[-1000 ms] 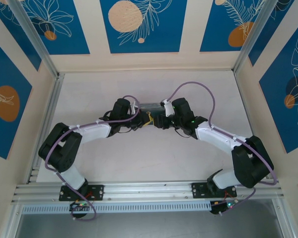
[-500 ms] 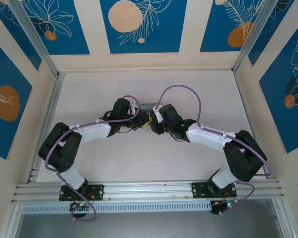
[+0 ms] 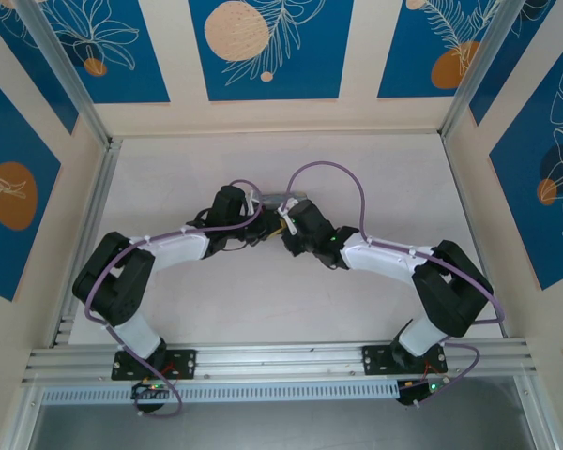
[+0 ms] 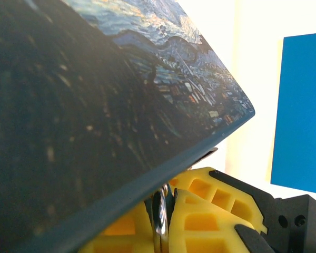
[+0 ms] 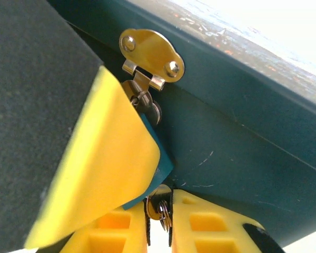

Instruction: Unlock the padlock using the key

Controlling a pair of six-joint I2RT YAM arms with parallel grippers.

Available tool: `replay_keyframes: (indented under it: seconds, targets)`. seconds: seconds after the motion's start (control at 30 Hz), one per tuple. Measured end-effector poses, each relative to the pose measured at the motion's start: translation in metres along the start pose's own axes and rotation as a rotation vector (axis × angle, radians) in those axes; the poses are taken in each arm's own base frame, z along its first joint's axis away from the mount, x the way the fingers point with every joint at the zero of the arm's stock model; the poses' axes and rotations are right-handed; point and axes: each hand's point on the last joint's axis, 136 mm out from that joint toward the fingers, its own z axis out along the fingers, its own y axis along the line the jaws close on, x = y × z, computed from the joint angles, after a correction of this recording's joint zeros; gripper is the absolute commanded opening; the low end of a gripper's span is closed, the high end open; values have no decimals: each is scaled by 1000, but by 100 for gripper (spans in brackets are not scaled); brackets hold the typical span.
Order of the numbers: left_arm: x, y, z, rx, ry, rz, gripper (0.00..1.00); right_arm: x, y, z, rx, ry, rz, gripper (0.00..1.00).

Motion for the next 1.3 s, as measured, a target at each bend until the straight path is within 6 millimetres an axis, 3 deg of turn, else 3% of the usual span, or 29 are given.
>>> replay_keyframes:
  seconds: [0.23,0.43,0.5,0.63,0.73,0.87,0.97,1.07,1.3]
  targets:
    - [-1,-1,0,3,-2,2,0,-1,2,-3,-28,27,19,3]
    - [0,-3,0,11,3,5,0,-1,4,-8,-174,51,164,3]
    - [0,-5,0,20,7,9,0,-2,4,-12,-228,60,216,7]
    - [2,-8,0,36,20,13,0,-3,5,-19,-296,71,299,32]
    - [3,-8,0,33,21,13,0,-14,4,-35,-350,25,359,41]
    - [6,-3,3,22,32,25,0,-34,-3,-68,-404,-92,426,46]
    - [9,4,5,6,42,30,0,-39,-14,-82,-410,-138,489,49]
    - [16,20,9,-28,56,26,0,-33,-19,-82,-405,-127,549,52]
    - [35,59,19,-118,95,29,0,-5,-9,-70,-436,-45,651,54]
